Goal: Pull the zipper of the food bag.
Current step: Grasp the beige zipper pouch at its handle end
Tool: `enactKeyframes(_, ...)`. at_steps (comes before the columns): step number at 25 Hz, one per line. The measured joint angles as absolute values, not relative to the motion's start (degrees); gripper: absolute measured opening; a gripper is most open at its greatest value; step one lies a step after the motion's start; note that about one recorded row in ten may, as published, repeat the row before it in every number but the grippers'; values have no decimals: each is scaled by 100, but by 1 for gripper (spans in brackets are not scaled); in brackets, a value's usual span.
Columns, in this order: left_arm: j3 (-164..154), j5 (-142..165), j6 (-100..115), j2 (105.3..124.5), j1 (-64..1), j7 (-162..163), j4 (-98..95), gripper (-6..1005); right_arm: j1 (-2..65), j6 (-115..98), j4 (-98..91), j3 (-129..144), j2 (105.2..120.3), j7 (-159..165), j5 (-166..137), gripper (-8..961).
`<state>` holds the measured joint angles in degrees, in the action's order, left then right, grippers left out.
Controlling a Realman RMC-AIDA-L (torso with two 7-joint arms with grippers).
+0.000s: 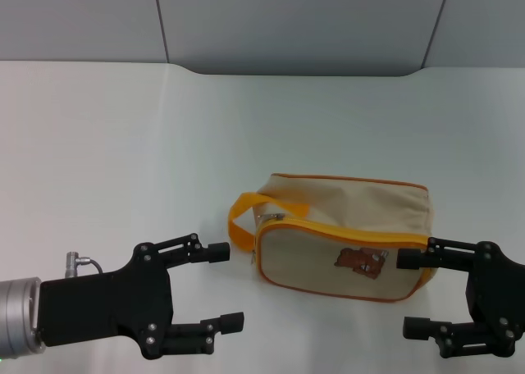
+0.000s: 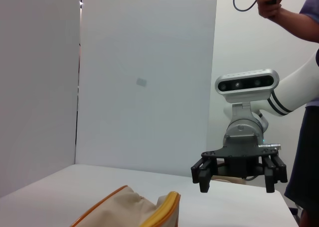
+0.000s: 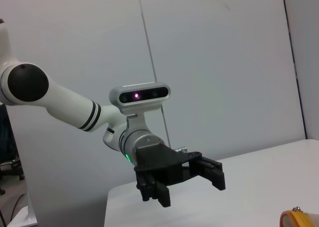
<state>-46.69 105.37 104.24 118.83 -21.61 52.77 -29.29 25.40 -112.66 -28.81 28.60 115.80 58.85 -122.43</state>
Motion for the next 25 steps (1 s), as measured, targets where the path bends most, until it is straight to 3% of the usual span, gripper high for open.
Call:
enactKeyframes(15,-4628,10451,10098,11912,-2172,5146,-2745,807,2500,-11318,-2913,2830,11618,5855,-12126,804)
enactKeyframes(25,-4553,10120,8759,11927,-2560,3409,-1051,804,2458,-11378,-3016,2822,11655,5845,-12060,804)
